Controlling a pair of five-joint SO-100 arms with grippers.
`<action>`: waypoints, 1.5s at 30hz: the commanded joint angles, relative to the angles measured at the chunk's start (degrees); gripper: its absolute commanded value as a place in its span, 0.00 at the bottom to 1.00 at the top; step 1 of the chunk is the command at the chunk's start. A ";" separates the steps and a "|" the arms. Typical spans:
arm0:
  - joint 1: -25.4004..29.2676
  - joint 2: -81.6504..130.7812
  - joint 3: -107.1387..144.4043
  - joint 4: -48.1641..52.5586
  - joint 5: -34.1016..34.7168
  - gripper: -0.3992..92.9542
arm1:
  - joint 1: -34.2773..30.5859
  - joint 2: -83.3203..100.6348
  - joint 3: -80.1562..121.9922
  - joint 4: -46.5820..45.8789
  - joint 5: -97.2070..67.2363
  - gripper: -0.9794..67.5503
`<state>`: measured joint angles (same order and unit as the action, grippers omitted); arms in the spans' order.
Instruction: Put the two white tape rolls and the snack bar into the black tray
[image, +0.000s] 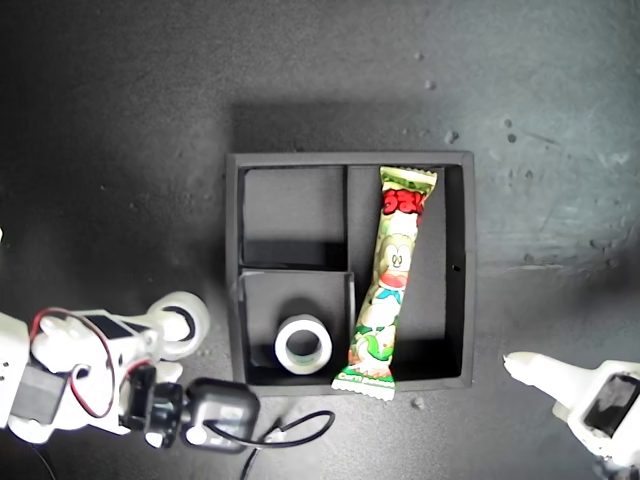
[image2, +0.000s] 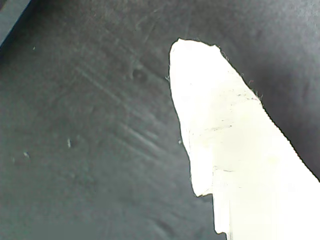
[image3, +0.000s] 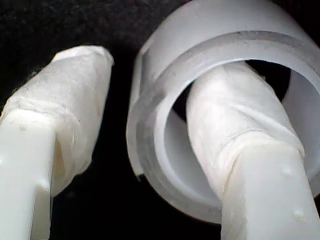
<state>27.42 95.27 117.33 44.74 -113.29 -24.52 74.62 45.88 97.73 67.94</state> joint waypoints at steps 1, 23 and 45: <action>-1.93 -1.41 -0.62 -1.05 0.26 0.10 | -1.05 0.79 -0.62 -0.88 0.70 0.34; -16.70 15.21 -23.12 19.86 27.77 0.00 | -1.05 9.84 7.56 5.45 22.50 0.01; -23.47 -12.92 -38.06 19.69 36.12 0.00 | 1.76 16.61 5.98 5.36 21.88 0.01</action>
<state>4.83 82.97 83.06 64.34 -78.31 -23.29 88.42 54.49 102.92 94.66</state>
